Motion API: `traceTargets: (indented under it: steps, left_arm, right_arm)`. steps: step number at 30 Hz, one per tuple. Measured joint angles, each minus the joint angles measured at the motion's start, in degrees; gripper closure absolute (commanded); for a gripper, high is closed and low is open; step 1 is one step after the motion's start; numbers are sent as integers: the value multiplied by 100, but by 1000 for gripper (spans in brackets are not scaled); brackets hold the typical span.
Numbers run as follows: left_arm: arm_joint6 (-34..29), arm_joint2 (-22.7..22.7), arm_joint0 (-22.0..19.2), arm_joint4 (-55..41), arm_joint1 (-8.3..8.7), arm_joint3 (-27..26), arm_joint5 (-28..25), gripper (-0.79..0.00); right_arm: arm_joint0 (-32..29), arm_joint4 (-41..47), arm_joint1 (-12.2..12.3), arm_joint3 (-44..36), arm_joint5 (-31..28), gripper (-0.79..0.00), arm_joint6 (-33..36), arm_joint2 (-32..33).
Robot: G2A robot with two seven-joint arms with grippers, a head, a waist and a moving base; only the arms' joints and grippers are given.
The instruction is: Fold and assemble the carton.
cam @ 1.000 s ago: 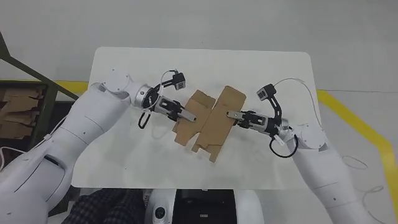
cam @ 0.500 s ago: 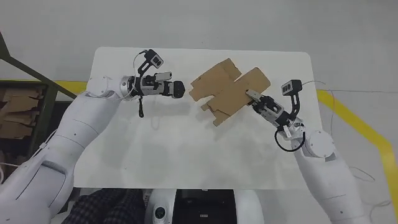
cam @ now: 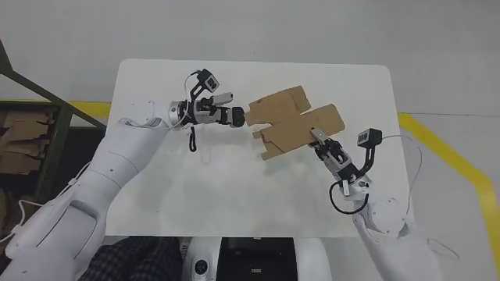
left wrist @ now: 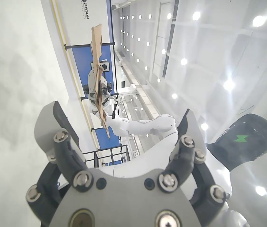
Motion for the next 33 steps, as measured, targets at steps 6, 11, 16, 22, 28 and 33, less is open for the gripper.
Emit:
traceTargets:
  steps: [6, 11, 16, 22, 28, 33]
  left_arm:
    - [-43, 61, -33, 137, -112, 161, 117, -785]
    - [-68, 42, -36, 100, -201, 249, 106, -785]
    - [-89, 13, -49, 94, -276, 320, 102, -785]
    - [-186, -134, -42, 71, -311, 321, 108, -785]
    - [-232, -284, 27, 133, -320, 215, 149, -785]
    - [-225, -388, 81, 231, -330, 107, 178, -785]
  right_arm:
    - [-62, -254, -46, 36, -82, 0, -391, -82]
    - [16, -430, -78, 119, -71, 0, -387, -190]
    - [76, -517, -111, 199, -48, 0, -471, -265]
    - [142, -654, -148, 340, 15, 0, -619, -310]
    - [190, -816, -183, 424, 52, 0, -756, -348]
    - [201, -908, -208, 443, 60, 0, -817, -373]
